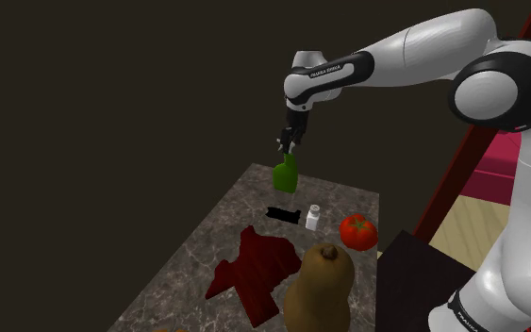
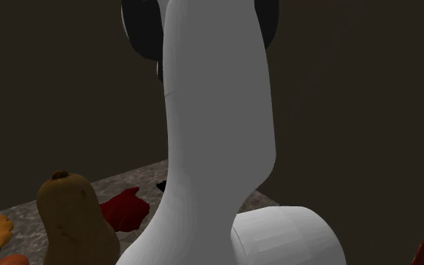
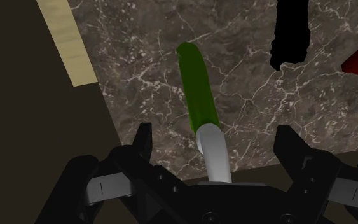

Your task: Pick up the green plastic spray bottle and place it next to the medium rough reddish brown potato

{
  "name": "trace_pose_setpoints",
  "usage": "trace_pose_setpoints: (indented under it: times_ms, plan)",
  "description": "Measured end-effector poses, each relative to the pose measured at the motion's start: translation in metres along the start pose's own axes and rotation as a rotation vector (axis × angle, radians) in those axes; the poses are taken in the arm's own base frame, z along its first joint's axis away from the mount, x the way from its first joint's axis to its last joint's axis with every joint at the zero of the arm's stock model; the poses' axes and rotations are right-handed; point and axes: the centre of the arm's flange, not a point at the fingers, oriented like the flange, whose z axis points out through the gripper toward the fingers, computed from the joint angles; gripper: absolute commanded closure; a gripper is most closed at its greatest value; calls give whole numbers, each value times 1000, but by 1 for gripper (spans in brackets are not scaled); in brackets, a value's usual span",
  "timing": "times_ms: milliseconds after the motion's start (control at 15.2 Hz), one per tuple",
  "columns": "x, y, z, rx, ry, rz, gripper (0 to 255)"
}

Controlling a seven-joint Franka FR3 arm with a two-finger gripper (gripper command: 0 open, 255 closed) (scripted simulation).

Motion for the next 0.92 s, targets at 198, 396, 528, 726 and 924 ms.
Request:
trace_pose_setpoints:
  times_ms: [198,396,528,726,924]
  plan:
    - [0,0,0,0,0,0,255]
    - [0,0,0,0,0,0,255]
    - [0,0,0,0,0,0,255]
    - [0,0,0,0,0,0,255]
    - [0,0,-6,0,0,0,255]
